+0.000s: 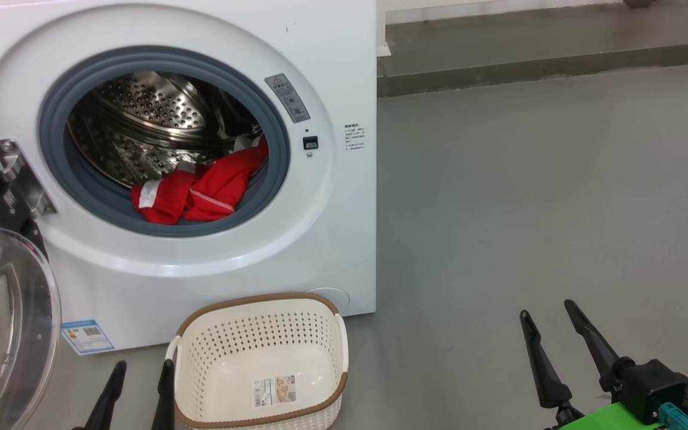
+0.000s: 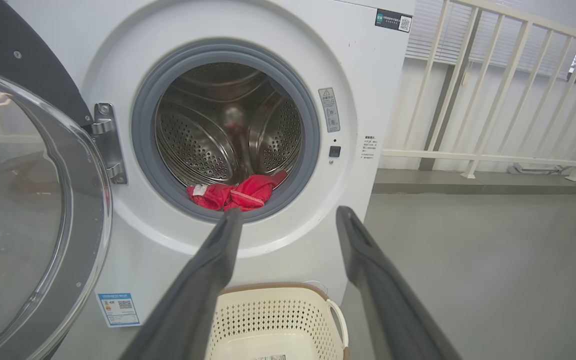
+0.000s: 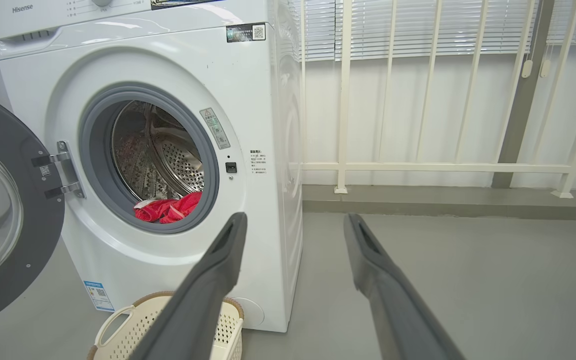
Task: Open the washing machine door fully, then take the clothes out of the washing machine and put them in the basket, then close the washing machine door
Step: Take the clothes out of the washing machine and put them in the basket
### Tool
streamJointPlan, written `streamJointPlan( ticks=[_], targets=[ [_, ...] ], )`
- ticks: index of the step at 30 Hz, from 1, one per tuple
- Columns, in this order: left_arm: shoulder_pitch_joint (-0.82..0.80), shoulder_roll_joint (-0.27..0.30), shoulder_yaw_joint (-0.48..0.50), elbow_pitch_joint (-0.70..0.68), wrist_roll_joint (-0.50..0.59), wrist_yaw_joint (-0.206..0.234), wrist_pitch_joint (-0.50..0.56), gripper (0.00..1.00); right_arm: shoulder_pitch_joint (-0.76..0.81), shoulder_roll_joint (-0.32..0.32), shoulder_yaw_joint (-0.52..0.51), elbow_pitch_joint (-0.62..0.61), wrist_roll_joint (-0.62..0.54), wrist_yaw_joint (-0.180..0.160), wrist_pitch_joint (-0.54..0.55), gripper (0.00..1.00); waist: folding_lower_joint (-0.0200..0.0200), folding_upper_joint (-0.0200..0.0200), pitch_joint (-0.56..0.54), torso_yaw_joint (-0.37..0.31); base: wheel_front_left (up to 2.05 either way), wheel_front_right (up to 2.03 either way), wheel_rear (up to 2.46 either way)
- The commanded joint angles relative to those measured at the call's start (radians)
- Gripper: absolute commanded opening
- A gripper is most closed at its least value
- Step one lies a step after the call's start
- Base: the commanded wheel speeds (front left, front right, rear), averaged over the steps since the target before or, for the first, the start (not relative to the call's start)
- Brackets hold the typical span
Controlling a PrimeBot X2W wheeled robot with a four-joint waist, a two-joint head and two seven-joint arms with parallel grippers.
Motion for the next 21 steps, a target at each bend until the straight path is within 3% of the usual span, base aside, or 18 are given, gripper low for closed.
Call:
streamJointPlan(
  ticks=[1,14,21],
  targets=[
    [-0.017,0.012,0.032,-0.03,0.011,0.01,-0.013,1.0,-0.018,-0.004,0.011,-0.031,-0.012,0.006,-0.006,1.0,0.0,0.0,0.0,0.003,0.0,0.0,0.0],
    [-0.01,0.02,0.032,-0.048,0.0,0.025,-0.005,1.0,-0.008,-0.004,-0.001,-0.023,-0.022,0.006,-0.006,1.0,0.0,0.0,-0.004,0.012,0.0,0.0,0.0],
    [-0.011,0.021,0.035,-0.045,0.007,0.054,0.009,1.0,-0.005,-0.004,0.005,-0.02,-0.022,0.006,-0.006,1.0,0.0,0.0,-0.005,0.017,0.25,-0.27,0.02]
  ],
)
